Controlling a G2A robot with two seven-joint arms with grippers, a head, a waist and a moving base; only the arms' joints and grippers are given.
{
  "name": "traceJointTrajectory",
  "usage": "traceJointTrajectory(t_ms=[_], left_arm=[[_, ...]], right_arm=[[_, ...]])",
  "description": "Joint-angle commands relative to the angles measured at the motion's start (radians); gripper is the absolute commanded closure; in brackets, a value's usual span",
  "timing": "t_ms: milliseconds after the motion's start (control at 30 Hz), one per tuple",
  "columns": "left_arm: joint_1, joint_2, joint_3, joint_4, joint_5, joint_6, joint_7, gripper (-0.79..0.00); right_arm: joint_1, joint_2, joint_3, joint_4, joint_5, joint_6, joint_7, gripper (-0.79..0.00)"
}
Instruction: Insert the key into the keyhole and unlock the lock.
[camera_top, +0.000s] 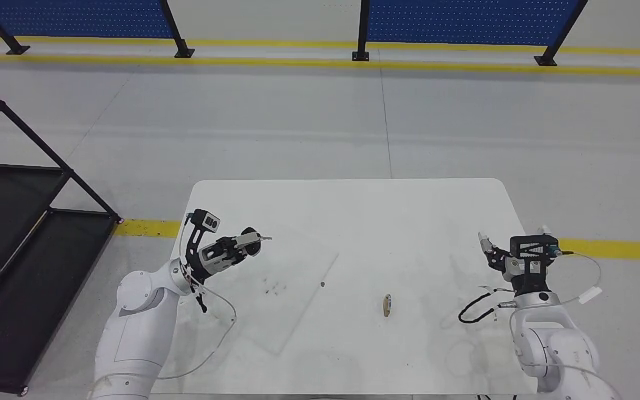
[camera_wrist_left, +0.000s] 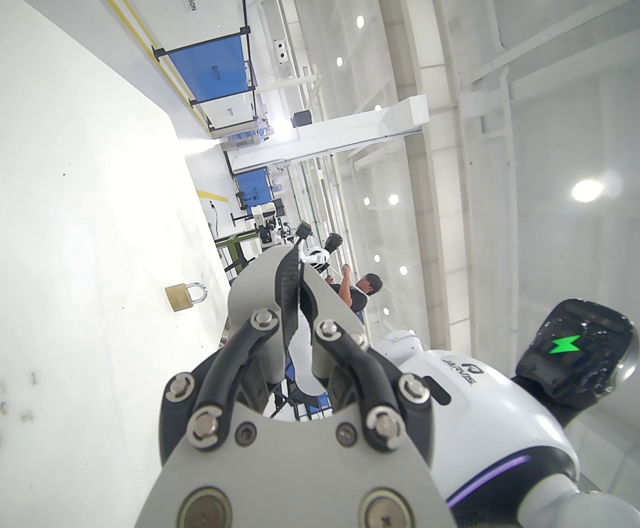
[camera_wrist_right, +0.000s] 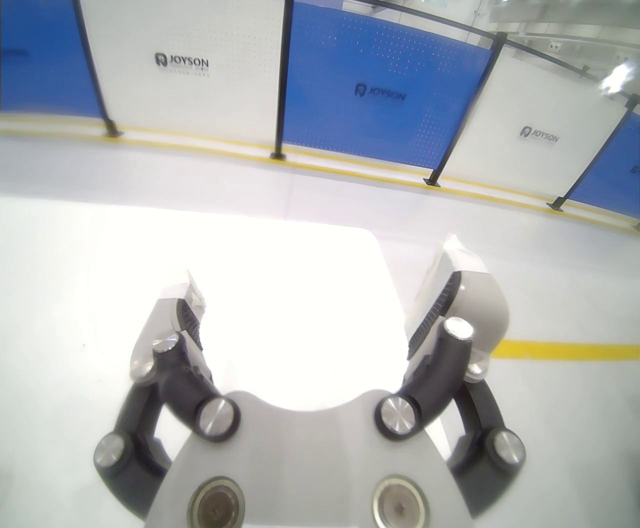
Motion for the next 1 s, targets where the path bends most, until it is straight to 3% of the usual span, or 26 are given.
traceJointTrajectory(t_ms=[0, 967], left_arm=[[0.0, 0.0, 0.0, 0.0, 0.0, 0.0, 0.0, 0.0], [0.0, 0.0, 0.0, 0.0, 0.0, 0.0, 0.0, 0.0]], right_arm=[[0.0, 0.0, 0.0, 0.0, 0.0, 0.0, 0.0, -0.785], [0.0, -0.001, -0.008, -0.013, 0.013, -0.011, 0.004, -0.785]])
